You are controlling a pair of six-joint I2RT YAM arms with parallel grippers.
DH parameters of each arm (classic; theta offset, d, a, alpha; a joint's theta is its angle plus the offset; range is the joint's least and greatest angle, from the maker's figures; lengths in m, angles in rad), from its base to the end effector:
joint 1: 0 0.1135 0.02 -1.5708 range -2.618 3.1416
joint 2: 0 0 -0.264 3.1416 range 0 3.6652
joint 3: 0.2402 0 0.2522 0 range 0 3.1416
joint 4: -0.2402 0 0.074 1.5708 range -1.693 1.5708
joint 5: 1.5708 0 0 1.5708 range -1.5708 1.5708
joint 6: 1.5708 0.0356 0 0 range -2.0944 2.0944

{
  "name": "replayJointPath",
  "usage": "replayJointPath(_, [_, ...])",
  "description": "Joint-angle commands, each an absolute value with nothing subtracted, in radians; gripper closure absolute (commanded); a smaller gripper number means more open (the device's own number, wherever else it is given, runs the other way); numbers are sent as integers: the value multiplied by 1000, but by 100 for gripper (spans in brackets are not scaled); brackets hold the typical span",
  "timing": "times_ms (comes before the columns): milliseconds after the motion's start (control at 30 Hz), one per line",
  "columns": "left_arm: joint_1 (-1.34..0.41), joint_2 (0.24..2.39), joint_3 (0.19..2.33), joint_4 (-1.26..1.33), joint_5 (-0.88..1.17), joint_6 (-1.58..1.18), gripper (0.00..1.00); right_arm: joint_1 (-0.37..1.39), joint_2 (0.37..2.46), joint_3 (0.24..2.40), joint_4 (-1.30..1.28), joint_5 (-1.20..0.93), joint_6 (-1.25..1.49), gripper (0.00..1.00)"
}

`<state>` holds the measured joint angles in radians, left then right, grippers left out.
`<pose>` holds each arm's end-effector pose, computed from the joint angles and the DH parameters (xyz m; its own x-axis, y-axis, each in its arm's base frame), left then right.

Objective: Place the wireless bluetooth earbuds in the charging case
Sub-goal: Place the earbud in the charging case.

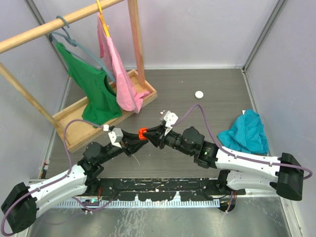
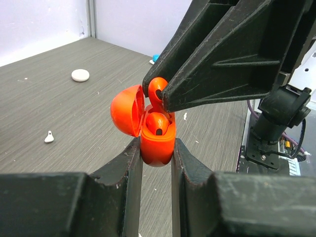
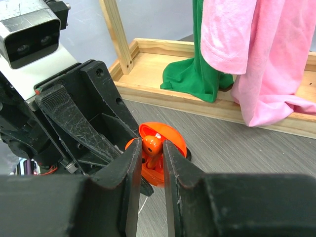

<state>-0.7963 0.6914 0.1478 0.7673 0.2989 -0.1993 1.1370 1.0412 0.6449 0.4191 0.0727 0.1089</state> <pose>0.1062 -0.1236 0.2304 -0.0229 -0.2471 -0.9687 0.8971 0.4225 -0.1290 0.1054 0.2214 0.3046 -0.0855 0.0733 -0.9936 -0.8703 0.4800 0.1103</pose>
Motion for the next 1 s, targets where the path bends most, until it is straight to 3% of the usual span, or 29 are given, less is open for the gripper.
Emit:
replayJointPath(0, [-792,666,177,834,266,-206,100,1141,1028,635,485,53,128,80])
replayJointPath(267, [-793,659,173,839,276,-205,100,1141,1002,604,460,58,133,71])
replayJointPath(767, [-793,660,159,794,262,-167,100,1141,917,662,325,172,104,38])
replayJointPath(967, [-792,660,156,786,254,-161,100,1141,941,698,292,207,116,29])
